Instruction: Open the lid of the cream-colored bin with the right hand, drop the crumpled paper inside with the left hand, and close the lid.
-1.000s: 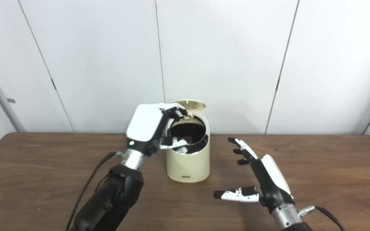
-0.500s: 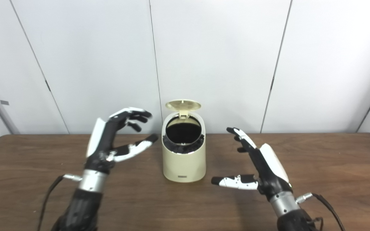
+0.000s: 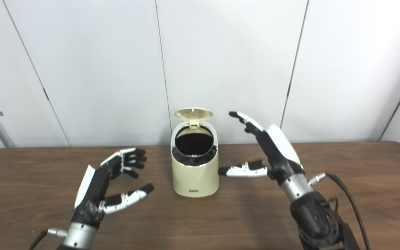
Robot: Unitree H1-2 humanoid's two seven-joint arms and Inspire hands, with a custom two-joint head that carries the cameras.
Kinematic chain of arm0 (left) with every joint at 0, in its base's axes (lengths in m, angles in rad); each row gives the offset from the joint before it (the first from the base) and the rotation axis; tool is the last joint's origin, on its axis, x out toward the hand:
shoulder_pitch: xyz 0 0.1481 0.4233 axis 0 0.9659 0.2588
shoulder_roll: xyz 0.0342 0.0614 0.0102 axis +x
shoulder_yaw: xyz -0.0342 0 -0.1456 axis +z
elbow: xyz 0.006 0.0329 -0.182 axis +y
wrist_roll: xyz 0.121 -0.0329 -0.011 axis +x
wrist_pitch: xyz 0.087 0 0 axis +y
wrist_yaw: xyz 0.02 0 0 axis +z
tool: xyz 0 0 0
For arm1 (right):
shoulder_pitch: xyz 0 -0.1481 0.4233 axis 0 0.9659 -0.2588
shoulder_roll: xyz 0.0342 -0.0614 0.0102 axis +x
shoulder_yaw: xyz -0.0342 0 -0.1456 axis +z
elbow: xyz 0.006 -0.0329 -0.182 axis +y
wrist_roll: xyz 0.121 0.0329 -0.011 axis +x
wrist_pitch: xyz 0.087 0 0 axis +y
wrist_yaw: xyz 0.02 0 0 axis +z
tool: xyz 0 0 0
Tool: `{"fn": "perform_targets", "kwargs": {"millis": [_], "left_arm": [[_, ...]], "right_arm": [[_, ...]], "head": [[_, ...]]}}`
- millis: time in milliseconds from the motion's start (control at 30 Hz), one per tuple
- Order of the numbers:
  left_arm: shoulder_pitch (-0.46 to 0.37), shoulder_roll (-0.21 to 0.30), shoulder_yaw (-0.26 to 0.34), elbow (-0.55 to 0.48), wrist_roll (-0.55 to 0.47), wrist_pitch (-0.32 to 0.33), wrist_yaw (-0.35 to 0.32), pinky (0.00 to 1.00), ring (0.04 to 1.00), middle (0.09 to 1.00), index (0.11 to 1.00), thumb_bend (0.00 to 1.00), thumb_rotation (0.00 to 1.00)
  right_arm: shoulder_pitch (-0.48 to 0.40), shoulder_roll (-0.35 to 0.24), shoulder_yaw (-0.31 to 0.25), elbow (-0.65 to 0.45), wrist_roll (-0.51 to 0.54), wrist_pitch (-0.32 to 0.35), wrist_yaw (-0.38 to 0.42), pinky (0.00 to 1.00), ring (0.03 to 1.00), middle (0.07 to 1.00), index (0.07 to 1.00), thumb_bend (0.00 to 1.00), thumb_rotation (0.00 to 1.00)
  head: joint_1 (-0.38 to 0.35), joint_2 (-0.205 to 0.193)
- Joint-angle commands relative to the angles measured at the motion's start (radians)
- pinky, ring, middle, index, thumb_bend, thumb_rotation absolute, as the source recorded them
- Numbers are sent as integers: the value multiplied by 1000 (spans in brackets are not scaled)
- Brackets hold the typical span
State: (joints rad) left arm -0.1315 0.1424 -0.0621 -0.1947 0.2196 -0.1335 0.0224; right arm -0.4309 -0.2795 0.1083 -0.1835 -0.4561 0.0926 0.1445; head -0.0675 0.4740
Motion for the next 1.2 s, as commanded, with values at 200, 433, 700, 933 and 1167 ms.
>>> {"fn": "perform_targets", "kwargs": {"millis": [200, 433, 700, 933, 1167], "left_arm": [[45, 9, 19, 10, 17, -42, 7, 555, 660, 709, 726, 690, 120], [69, 19, 28, 73, 25, -88, 14, 556, 652, 694, 712, 678, 80], [92, 19, 30, 114, 31, -97, 16, 554, 650, 691, 706, 690, 52], [99, 25, 28, 147, 28, -113, 8, 554, 639, 690, 710, 690, 44], [101, 18, 21, 148, 25, -108, 3, 559, 649, 689, 708, 695, 26]], "right_arm": [[-160, -26, 19, -8, -47, 38, 42, 647, 804, 865, 847, 741, 399], [-215, -32, 39, 9, -62, 46, 60, 655, 810, 872, 842, 736, 414], [-259, -35, 48, 12, -57, 88, 110, 657, 848, 898, 868, 686, 387], [-289, -50, 78, 40, -117, 96, 127, 655, 838, 891, 870, 686, 435], [-332, -66, 125, 88, -173, 71, 141, 719, 863, 879, 863, 693, 508]], "head": [[6, -5], [9, -10], [17, -12], [17, -12], [27, -10]]}}
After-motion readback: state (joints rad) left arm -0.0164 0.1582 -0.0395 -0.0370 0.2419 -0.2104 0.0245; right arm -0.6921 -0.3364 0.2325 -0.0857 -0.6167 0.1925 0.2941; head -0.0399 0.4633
